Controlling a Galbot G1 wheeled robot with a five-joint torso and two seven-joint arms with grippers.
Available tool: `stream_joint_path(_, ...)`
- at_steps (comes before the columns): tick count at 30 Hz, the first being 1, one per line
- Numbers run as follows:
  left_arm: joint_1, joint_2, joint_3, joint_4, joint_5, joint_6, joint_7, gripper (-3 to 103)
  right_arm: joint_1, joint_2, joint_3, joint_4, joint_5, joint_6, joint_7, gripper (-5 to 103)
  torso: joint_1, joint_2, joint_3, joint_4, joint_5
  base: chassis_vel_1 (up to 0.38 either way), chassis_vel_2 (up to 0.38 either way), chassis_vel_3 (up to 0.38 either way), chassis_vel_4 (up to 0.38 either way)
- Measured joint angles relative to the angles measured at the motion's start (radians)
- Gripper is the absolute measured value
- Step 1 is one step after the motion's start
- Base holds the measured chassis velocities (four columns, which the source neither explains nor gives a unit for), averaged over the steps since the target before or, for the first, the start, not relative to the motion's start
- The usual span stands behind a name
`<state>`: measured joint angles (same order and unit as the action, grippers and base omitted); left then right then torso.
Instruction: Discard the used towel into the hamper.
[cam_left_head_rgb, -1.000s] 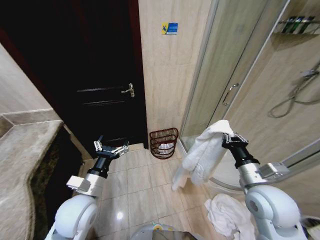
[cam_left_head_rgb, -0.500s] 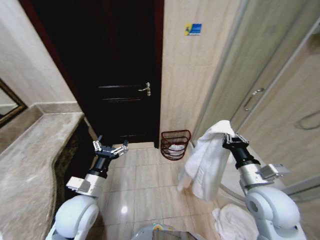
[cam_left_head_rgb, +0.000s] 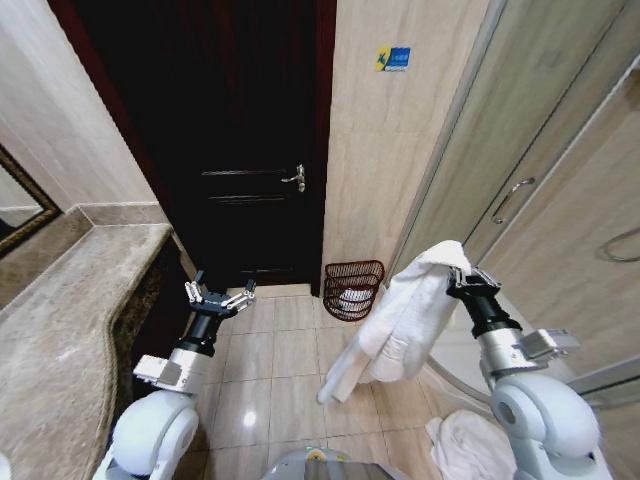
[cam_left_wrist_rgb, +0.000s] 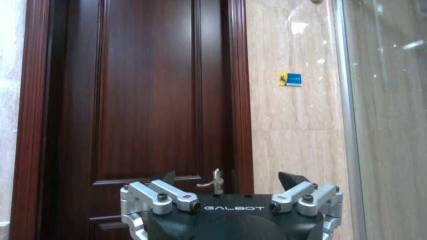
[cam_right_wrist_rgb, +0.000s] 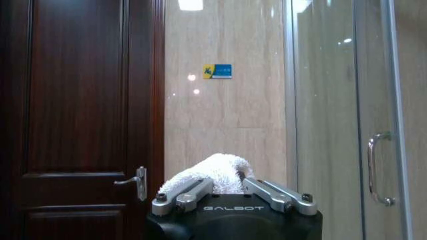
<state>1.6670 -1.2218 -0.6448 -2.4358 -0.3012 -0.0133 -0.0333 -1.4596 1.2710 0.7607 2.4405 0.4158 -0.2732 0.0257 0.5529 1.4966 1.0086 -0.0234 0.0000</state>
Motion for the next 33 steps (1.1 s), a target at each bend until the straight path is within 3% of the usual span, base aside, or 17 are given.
stream_joint_path(33, -0.008, 0.004, 0.002, 0.008, -0.004, 0.009, -0.014, 100, 0.007, -0.002, 0.013, -0.016, -0.002, 0.004, 0.002, 3, 0.000, 0.000, 0.000, 0.0000, 0.0000, -0.028, 0.024, 0.028, -0.027)
